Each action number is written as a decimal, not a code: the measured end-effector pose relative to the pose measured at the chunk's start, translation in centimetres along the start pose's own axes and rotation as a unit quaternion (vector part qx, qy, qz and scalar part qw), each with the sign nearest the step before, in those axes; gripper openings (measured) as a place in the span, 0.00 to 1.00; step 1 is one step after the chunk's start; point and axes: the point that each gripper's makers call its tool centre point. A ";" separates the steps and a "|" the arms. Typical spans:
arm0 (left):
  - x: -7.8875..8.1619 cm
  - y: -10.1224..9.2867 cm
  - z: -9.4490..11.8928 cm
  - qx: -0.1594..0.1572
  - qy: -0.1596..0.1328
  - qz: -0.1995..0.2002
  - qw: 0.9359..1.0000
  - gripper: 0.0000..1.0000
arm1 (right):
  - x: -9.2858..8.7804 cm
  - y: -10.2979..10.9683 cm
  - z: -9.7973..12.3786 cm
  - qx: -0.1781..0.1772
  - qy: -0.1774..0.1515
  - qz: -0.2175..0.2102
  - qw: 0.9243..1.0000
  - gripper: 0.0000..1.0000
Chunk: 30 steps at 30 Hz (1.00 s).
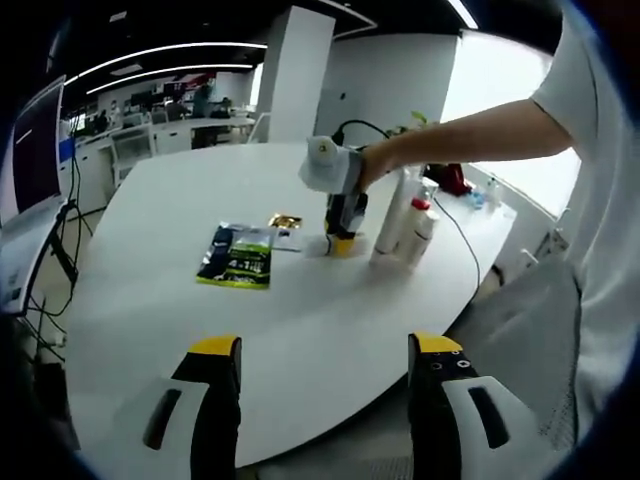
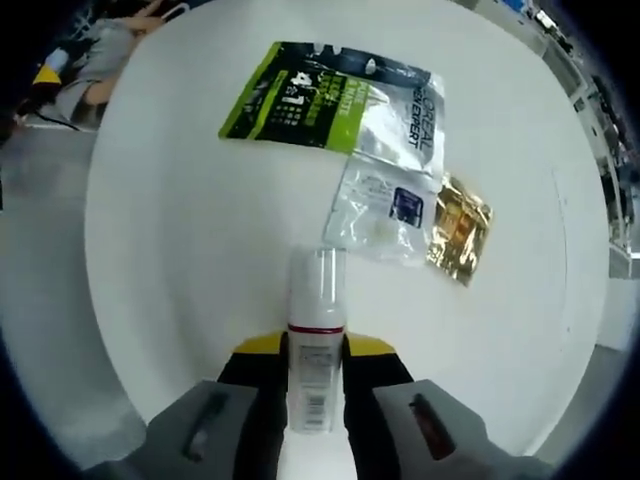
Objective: Arrange the skincare products in the storage area until every visible bottle or jar stands upright without overlapping.
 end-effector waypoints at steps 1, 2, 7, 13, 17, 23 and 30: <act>0.0 0.0 0.0 0.000 0.000 0.001 1.000 0.61 | 0.0 0.0 0.0 0.000 0.001 0.000 1.000 0.20; 0.0 0.0 0.0 0.000 -0.001 0.003 1.000 0.61 | 0.0 0.0 0.0 0.000 0.001 -0.002 1.000 0.20; 0.0 0.1 0.0 -0.001 -0.002 0.005 1.000 0.61 | -0.2 -0.1 0.1 -0.005 -0.009 -0.005 1.000 0.19; -0.1 -0.1 -0.1 -0.009 0.000 0.003 1.000 0.62 | 0.0 -0.7 2.1 -0.018 -0.035 -0.006 0.999 0.19; 0.5 -0.2 -0.2 -0.014 -0.019 0.028 0.999 0.68 | 0.9 -1.4 3.6 -0.034 -0.063 -0.018 0.997 0.19; 1.0 -0.4 -0.2 -0.016 -0.033 0.044 0.998 0.70 | 1.0 -1.8 5.3 -0.047 -0.080 -0.019 0.995 0.19; 1.0 -0.7 -0.2 -0.018 -0.029 0.038 0.999 0.70 | 1.7 -2.0 5.7 -0.056 -0.097 -0.018 0.994 0.19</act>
Point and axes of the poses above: the point that each gripper's makers call its tool centre point, and the gripper's own axes: z roughly backward along the fingers, y roughly to its left, x roughly out of its top, and after that the axes turned 4 degrees about -y, right-handed
